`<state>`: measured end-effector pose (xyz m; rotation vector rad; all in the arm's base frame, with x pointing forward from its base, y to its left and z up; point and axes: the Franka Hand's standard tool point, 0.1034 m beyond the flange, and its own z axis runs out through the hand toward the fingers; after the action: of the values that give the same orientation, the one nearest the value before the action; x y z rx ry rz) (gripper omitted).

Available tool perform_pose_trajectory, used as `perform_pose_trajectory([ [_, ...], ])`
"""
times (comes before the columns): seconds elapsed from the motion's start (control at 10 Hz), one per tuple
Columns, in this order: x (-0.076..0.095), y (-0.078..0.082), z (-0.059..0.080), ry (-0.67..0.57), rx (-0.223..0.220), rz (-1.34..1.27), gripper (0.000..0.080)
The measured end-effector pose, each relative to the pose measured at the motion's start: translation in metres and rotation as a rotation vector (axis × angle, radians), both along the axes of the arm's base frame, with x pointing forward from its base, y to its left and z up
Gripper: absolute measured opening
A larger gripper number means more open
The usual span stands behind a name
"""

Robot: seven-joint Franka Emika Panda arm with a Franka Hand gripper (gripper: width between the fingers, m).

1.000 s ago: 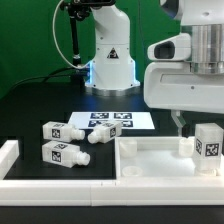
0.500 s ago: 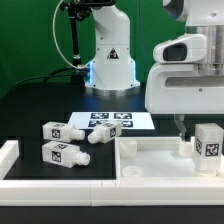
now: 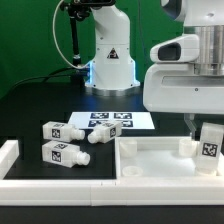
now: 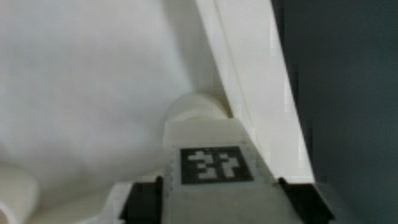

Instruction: Assemble one leg

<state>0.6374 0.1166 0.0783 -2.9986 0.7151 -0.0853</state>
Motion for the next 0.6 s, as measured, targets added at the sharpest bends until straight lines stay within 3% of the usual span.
perform_pose_trajectory([
  [0.3, 0.0005, 0.0004, -0.0023, 0.014, 0.057, -0.494, 0.0291],
  [0.5, 0.0014, -0.0004, -0.0036, 0.028, 0.138, -0.832, 0.0290],
  [0.6, 0.0014, -0.0008, -0.0037, 0.038, 0.157, -0.890, 0.0290],
])
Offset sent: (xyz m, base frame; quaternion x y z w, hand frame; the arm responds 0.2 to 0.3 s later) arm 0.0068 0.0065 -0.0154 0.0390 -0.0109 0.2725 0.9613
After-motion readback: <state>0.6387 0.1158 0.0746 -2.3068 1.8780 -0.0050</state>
